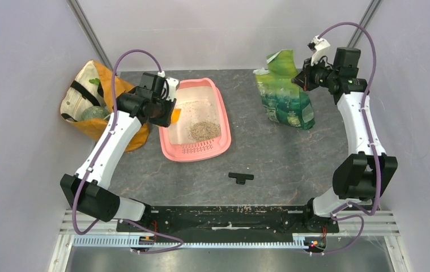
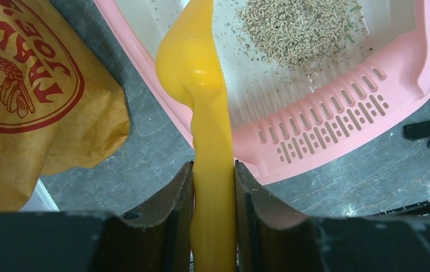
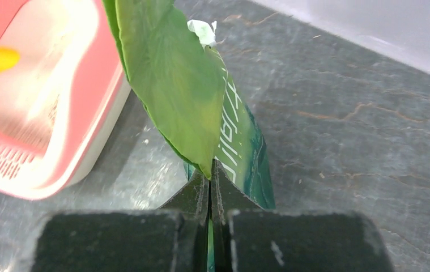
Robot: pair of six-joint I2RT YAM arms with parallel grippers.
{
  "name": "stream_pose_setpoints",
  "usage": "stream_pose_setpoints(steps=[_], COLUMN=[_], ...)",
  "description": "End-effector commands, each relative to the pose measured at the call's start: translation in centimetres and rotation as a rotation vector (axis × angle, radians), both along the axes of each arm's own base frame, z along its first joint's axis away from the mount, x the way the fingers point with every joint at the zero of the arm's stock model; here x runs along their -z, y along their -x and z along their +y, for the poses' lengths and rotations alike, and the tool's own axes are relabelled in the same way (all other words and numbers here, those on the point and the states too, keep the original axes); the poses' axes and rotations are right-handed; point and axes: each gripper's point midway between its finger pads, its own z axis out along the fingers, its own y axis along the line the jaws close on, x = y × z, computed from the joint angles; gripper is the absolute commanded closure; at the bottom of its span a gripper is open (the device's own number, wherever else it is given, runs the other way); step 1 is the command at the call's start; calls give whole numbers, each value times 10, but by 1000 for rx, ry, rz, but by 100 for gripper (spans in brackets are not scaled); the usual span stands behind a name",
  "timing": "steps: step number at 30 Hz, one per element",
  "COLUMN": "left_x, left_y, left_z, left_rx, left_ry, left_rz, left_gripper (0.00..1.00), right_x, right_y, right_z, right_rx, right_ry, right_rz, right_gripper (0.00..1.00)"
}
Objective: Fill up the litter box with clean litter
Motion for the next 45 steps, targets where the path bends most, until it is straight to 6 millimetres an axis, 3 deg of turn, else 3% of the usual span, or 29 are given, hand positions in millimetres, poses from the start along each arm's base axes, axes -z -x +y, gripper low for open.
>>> stream_pose_setpoints(steps=[1, 4, 6, 12, 16, 19, 25, 30, 33, 35, 39, 42, 45], left_x=[-16, -19, -20, -21, -20, -17, -10, -2, -17, -38, -74, -77, -59], left_y=[-7, -8, -8, -4, -1, 0, 4, 9, 18, 17, 1, -17, -34], left_z=[-3, -7, -9, -26, -27, -21, -14, -13, -33, -48, -78, -111, -147], left_rx=[18, 19, 24, 84, 103, 91, 71, 85, 184, 243, 304, 297, 277], left_ry=[7, 31, 48, 142, 156, 153, 202, 257, 367, 448, 511, 488, 431], left_rz=[-41, -35, -31, 6, 26, 47, 99, 171, 155, 88, -80, -155, -179], left_gripper=[98, 98, 98, 98, 98, 98, 98, 98, 98, 98, 98, 98, 98], right_x=[-52, -47, -30, 58, 89, 93, 90, 75, 63, 57, 55, 57, 55], right_y=[-45, -53, -51, -20, 3, 12, 24, 39, 50, 56, 64, 66, 68], right_z=[-24, -45, -55, -81, -93, -99, -100, -80, -69, -66, -66, -68, -68], right_rx=[101, 145, 151, 184, 210, 223, 204, 92, 39, 25, 23, 35, 36], right_ry=[-80, -101, -91, -44, -2, -1, -3, -51, -71, -69, -68, -78, -96], right_rz=[-227, -249, -229, -22, 55, 78, 70, 55, 41, 29, 37, 52, 61], right_gripper=[100, 100, 100, 100, 100, 95, 100, 100, 100, 100, 100, 100, 100])
